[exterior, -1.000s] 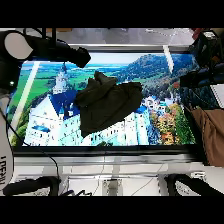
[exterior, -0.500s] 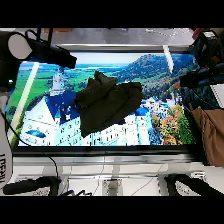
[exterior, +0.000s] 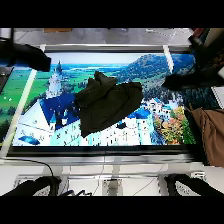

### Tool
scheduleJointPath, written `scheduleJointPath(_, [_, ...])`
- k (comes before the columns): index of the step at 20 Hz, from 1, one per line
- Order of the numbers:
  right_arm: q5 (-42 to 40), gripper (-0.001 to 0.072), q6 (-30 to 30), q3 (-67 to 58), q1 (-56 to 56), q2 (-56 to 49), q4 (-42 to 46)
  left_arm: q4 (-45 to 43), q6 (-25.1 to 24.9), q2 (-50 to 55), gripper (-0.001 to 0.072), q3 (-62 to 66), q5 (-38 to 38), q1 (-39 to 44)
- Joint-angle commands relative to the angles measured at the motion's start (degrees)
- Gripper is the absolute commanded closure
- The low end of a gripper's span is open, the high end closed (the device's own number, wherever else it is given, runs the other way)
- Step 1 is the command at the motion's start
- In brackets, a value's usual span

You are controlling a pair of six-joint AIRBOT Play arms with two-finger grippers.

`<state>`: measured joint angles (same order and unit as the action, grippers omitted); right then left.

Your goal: Fold the clothes and pants, and hang the long-sleeved shirts on hangers.

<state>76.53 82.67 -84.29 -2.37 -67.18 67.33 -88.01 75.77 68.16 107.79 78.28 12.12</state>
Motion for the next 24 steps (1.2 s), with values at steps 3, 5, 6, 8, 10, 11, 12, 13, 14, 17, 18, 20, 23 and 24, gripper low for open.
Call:
scheduleJointPath(3, [-7.8,0.0670,-12.8,15.2,-14.4,-0.1,-1.8,0.0,-0.2,-9.9,0.0690,-5.2,0.4,-0.7])
scheduleJointPath(5, [-18.8,0.0670,-13.2,17.7,-23.3,-1.4,0.0,-0.1,-0.2,-10.8,0.0689,-5.2,0.4,-0.7])
scheduleJointPath(6, [-24.4,0.0671,-12.4,18.0,-27.3,-2.6,0.2,-0.1,-0.2,-10.9,0.0690,-5.2,0.4,-0.7])
scheduleJointPath(8, [-34.8,0.0670,-8.2,18.0,-34.5,-6.4,0.3,-0.1,-0.2,-10.8,0.0690,-5.2,0.4,-0.7])
scheduleJointPath(10, [-39.2,0.0669,-8.8,17.7,-40.7,-11.2,1.2,0.0,-0.2,-10.7,0.0689,-5.2,0.3,-0.7])
scheduleJointPath(11, [-39.5,0.0630,-10.2,17.7,-43.5,-13.6,2.7,0.0,-0.2,-10.7,0.0690,-5.2,0.2,-0.7])
scheduleJointPath(12, [-39.5,0.0543,-12.2,17.7,-45.9,-15.8,4.4,-0.1,-0.2,-10.7,0.0689,-5.2,0.2,-0.7])
scheduleJointPath(13, [-40.0,0.0417,-14.7,17.7,-48.5,-17.9,5.9,0.0,-0.2,-10.7,0.0690,-5.3,0.2,-0.7])
scheduleJointPath(14, [-41.0,0.0384,-16.5,17.7,-50.7,-19.7,7.2,0.0,-0.2,-10.7,0.0690,-5.3,0.1,-0.7])
scheduleJointPath(17, [-47.1,0.0283,-19.6,17.7,-56.7,-23.5,12.4,0.0,-0.2,-10.7,0.0689,-5.3,-1.1,-0.7])
scheduleJointPath(18, [-49.4,0.0257,-22.2,17.7,-58.2,-24.3,14.5,0.0,-0.2,-10.7,0.0689,-5.3,-1.3,-0.7])
scheduleJointPath(20, [-53.6,0.0260,-25.0,17.7,-60.0,-25.8,18.6,-0.1,-0.2,-10.7,0.0689,-5.3,-1.3,-0.7])
scheduleJointPath(23, [-57.0,0.0261,-24.9,17.6,-59.5,-26.8,18.9,-0.1,-0.2,-10.7,0.0689,-5.3,-1.3,-0.7])
scheduleJointPath(24, [-57.1,0.0260,-24.9,17.0,-58.8,-27.1,18.9,0.0,-0.2,-10.7,0.0689,-5.3,-1.3,-0.7])
